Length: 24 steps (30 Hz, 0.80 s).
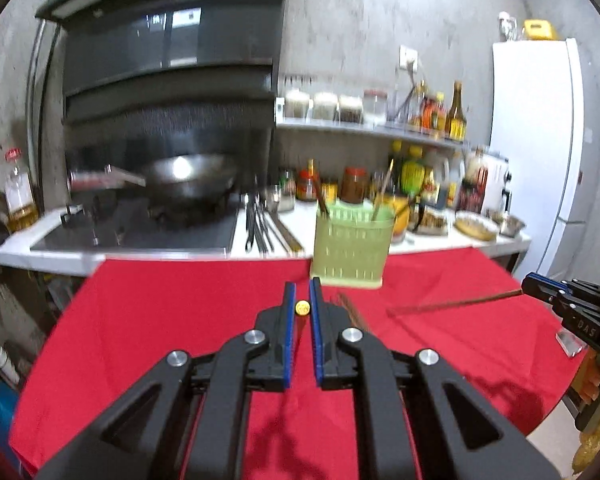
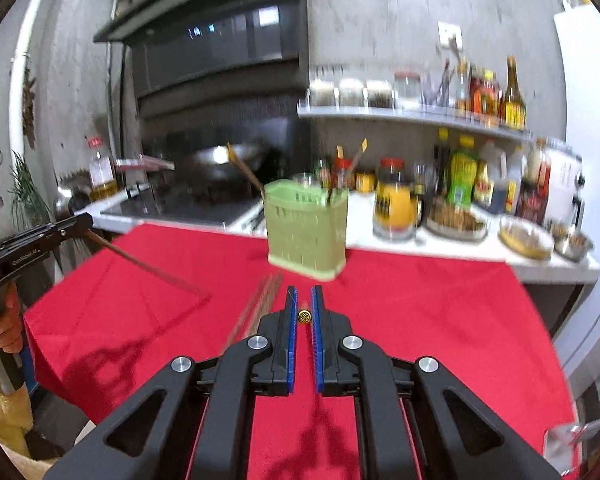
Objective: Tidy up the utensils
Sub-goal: 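Lift the chopstick upright with the left tool while the right tool lifts its chopstick upright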
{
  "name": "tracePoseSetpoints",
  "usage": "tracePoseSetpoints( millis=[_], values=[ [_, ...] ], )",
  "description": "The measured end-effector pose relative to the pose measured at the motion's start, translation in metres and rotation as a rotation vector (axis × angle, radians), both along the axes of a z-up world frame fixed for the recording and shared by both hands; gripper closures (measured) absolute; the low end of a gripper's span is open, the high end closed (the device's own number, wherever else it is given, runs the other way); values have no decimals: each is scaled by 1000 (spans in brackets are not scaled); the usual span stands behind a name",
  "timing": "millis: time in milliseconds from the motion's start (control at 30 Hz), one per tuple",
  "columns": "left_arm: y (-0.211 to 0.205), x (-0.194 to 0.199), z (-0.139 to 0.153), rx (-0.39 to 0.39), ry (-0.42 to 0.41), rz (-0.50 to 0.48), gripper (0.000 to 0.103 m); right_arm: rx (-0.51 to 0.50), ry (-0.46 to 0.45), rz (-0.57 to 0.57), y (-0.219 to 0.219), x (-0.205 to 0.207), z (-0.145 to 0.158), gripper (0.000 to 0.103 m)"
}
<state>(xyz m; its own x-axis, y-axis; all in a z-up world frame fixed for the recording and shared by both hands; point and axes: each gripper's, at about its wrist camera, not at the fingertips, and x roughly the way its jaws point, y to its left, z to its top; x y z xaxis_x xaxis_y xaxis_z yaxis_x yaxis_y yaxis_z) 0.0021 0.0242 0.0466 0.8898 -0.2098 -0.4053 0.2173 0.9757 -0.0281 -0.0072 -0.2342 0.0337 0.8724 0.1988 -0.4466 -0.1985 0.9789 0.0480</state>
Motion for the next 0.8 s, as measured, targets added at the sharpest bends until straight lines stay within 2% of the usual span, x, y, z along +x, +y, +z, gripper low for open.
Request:
tracePoseSetpoints(
  millis=[100,233,567,667,733,800],
  values=[
    [1,-3,18,-15,-54,0,96,-2,-55,11,2,-4,21,96],
    [1,-6,28,-26,-81,-6,96,-7,-99,15,3,-5,40,96],
    [0,-4,24,-7,-99,6,96,-33,-117,8,12,2,47,96],
    [-1,6,10,-4,-16,-14,96,-24,-57,15,12,14,34,96],
    [-1,17,-8,-12,55,-22,96,-15,24,17,12,29,12,96],
    [2,20,-19,-14,80,-21,96,-17,74,12,13,38,-5,96]
  ],
)
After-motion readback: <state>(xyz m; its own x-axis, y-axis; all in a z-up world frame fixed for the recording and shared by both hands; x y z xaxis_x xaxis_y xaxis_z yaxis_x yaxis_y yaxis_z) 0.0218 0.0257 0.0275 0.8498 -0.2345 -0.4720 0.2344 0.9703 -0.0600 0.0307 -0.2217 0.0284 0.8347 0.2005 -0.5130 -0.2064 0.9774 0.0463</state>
